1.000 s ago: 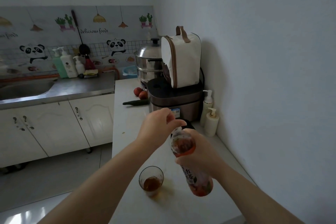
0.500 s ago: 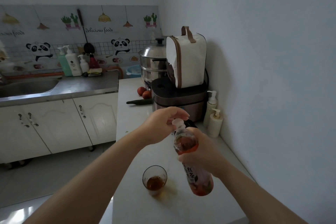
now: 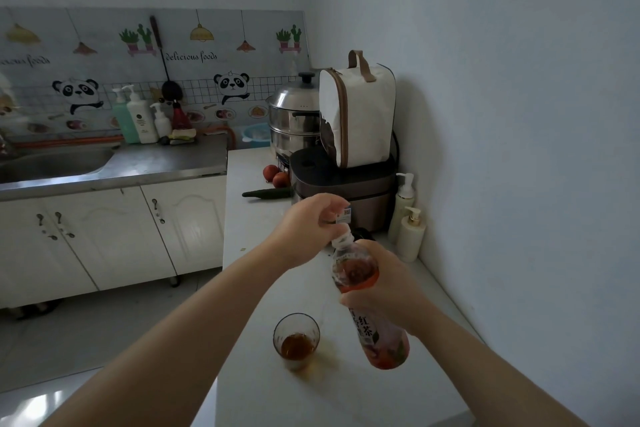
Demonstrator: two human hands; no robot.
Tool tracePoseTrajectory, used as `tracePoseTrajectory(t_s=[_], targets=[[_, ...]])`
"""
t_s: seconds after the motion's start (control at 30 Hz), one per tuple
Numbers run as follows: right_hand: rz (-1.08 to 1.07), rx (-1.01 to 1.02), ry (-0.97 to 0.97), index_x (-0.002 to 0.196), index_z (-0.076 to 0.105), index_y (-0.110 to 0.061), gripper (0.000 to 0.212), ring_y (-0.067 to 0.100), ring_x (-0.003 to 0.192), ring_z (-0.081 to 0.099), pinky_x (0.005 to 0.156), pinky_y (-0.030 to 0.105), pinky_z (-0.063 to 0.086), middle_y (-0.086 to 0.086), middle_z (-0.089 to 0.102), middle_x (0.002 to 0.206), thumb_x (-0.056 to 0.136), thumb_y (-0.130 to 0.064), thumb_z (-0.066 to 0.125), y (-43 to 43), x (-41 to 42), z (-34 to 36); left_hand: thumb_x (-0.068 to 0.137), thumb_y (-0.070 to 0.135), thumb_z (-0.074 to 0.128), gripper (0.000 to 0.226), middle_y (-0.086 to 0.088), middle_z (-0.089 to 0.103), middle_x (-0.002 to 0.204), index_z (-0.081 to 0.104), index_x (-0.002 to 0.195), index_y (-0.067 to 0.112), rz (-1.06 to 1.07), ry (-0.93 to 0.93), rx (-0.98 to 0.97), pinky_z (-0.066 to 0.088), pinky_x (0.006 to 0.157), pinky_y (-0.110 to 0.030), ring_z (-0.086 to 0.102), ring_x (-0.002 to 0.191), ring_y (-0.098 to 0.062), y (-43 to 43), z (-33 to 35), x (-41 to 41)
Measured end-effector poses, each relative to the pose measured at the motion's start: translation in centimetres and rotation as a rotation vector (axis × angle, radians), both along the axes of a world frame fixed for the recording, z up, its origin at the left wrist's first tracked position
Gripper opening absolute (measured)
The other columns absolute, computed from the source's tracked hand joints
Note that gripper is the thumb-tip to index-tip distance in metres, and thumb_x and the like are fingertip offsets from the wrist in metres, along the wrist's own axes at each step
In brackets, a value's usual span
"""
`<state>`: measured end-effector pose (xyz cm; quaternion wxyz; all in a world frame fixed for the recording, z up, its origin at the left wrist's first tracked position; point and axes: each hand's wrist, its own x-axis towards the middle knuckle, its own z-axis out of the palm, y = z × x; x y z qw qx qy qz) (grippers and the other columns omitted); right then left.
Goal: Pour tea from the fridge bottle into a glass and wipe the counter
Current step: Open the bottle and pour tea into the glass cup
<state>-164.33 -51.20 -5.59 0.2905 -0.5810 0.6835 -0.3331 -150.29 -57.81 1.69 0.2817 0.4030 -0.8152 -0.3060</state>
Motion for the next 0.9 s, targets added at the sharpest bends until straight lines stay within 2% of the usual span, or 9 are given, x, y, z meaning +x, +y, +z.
tracePoseTrajectory(t_s=[0.13, 0.23, 0.33, 0.47, 0.6, 0.67, 0.77, 0.83, 0.9], targets=[[-0.016, -0.004, 0.008, 0.125, 0.041, -0.034, 0.081, 0.015, 0.101, 0.056, 0.09, 0.042, 0.052, -0.005, 0.054, 0.114, 0.054, -0.032, 0.08, -0.13, -0.23, -0.13, 0.091, 0.014, 0.057, 0.028, 0.002, 0.065, 0.112, 0.061, 0.119, 0.017, 0.004, -0.066, -0.067, 0.045, 0.085, -0.019, 0.058, 0.1, -0.009, 0.0, -0.35, 0.52], [-0.017, -0.002, 0.013, 0.122, 0.041, -0.038, 0.082, 0.013, 0.099, 0.057, 0.088, 0.042, 0.053, -0.006, 0.054, 0.113, 0.05, -0.037, 0.079, -0.26, -0.27, -0.42, 0.092, 0.008, 0.054, 0.03, 0.005, 0.063, 0.113, 0.061, 0.12, 0.017, -0.055, -0.066, -0.047, 0.045, 0.088, -0.017, 0.057, 0.104, -0.007, 0.14, -0.25, 0.7], [-0.009, 0.001, 0.023, 0.12, 0.04, -0.042, 0.081, 0.012, 0.098, 0.057, 0.086, 0.039, 0.053, -0.006, 0.053, 0.113, 0.048, -0.04, 0.077, -0.32, -0.08, -0.6, 0.091, 0.006, 0.055, 0.032, 0.012, 0.062, 0.1, 0.058, 0.12, 0.019, -0.11, 0.024, 0.028, 0.049, 0.082, -0.012, 0.059, 0.099, -0.004, 0.55, 0.03, 0.6], [0.006, 0.001, 0.026, 0.124, 0.039, -0.037, 0.082, 0.013, 0.1, 0.056, 0.087, 0.034, 0.051, -0.004, 0.052, 0.115, 0.054, -0.032, 0.08, -0.41, 0.17, -0.42, 0.094, 0.007, 0.049, 0.029, 0.013, 0.064, 0.086, 0.056, 0.118, 0.022, -0.092, 0.135, 0.045, 0.051, 0.075, -0.009, 0.061, 0.087, 0.003, 0.91, 0.29, 0.23], [0.009, 0.004, 0.045, 0.13, 0.036, -0.033, 0.084, 0.015, 0.103, 0.053, 0.084, 0.028, 0.045, -0.003, 0.05, 0.118, 0.059, -0.028, 0.081, -0.54, 0.05, -0.34, 0.096, 0.01, 0.044, 0.027, 0.012, 0.062, 0.093, 0.056, 0.119, 0.021, 0.03, 0.251, 0.044, 0.047, 0.081, -0.012, 0.058, 0.092, 0.0, 0.77, 0.59, 0.01], [0.012, 0.01, 0.049, 0.129, 0.036, -0.034, 0.083, 0.014, 0.103, 0.053, 0.087, 0.03, 0.047, -0.003, 0.051, 0.118, 0.058, -0.03, 0.08, -0.55, -0.03, -0.44, 0.096, 0.02, 0.046, 0.026, 0.009, 0.058, 0.101, 0.056, 0.121, 0.02, 0.103, 0.126, 0.006, 0.044, 0.078, -0.014, 0.055, 0.095, -0.005, 0.55, 0.53, -0.03], [0.001, 0.007, 0.05, 0.126, 0.037, -0.037, 0.084, 0.013, 0.102, 0.054, 0.091, 0.039, 0.05, -0.004, 0.051, 0.117, 0.053, -0.036, 0.079, -0.66, -0.15, -0.61, 0.093, 0.037, 0.049, 0.029, 0.002, 0.062, 0.098, 0.061, 0.112, 0.018, 0.123, -0.15, -0.034, 0.049, 0.076, -0.023, 0.057, 0.089, -0.011, 0.4, 0.0, -0.05], [-0.007, 0.006, 0.05, 0.126, 0.037, -0.038, 0.085, 0.014, 0.103, 0.054, 0.092, 0.04, 0.05, -0.004, 0.051, 0.117, 0.052, -0.038, 0.079, -0.69, -0.2, -0.68, 0.092, 0.036, 0.052, 0.026, 0.001, 0.065, 0.099, 0.064, 0.107, 0.019, 0.106, -0.19, -0.033, 0.05, 0.08, -0.026, 0.058, 0.089, -0.01, 0.45, -0.33, -0.05], [-0.009, 0.008, 0.051, 0.125, 0.038, -0.038, 0.083, 0.013, 0.102, 0.054, 0.091, 0.04, 0.051, -0.005, 0.051, 0.116, 0.052, -0.037, 0.079, -0.7, -0.27, -0.8, 0.093, 0.028, 0.053, 0.024, 0.001, 0.065, 0.109, 0.063, 0.113, 0.02, 0.061, -0.181, -0.018, 0.045, 0.082, -0.022, 0.055, 0.094, -0.007, 0.38, -0.37, 0.09]])
